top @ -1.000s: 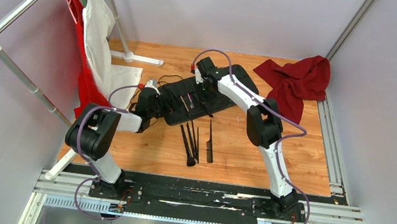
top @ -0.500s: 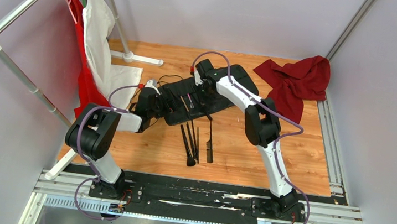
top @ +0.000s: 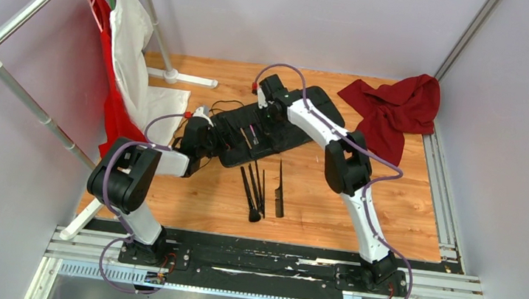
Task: Organize the makeup
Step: Place the makeup brush in the cosmetics bag.
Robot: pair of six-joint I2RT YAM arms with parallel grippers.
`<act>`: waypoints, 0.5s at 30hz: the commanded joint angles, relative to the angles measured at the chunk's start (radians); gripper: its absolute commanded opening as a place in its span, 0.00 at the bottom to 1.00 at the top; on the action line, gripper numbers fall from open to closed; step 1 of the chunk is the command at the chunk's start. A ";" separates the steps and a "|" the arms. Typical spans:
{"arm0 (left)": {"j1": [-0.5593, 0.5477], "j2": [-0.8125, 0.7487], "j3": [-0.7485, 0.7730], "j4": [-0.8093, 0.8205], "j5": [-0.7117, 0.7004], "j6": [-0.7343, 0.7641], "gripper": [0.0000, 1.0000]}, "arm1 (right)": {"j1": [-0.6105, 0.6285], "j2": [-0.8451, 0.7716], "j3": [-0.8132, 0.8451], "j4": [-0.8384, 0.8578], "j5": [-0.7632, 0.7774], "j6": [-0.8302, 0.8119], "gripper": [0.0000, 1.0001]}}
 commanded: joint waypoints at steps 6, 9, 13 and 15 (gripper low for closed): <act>-0.007 0.025 0.008 -0.008 0.004 -0.005 0.98 | 0.010 0.059 0.091 -0.004 -0.009 0.021 0.01; -0.008 0.021 0.007 -0.008 0.005 -0.006 0.98 | 0.010 0.071 0.103 -0.002 -0.012 0.022 0.01; -0.008 0.017 0.006 -0.008 0.006 -0.007 0.98 | 0.010 0.078 0.104 0.012 -0.013 0.022 0.01; -0.008 0.017 0.005 -0.008 0.007 -0.006 0.98 | 0.010 0.083 0.103 0.022 -0.013 0.022 0.01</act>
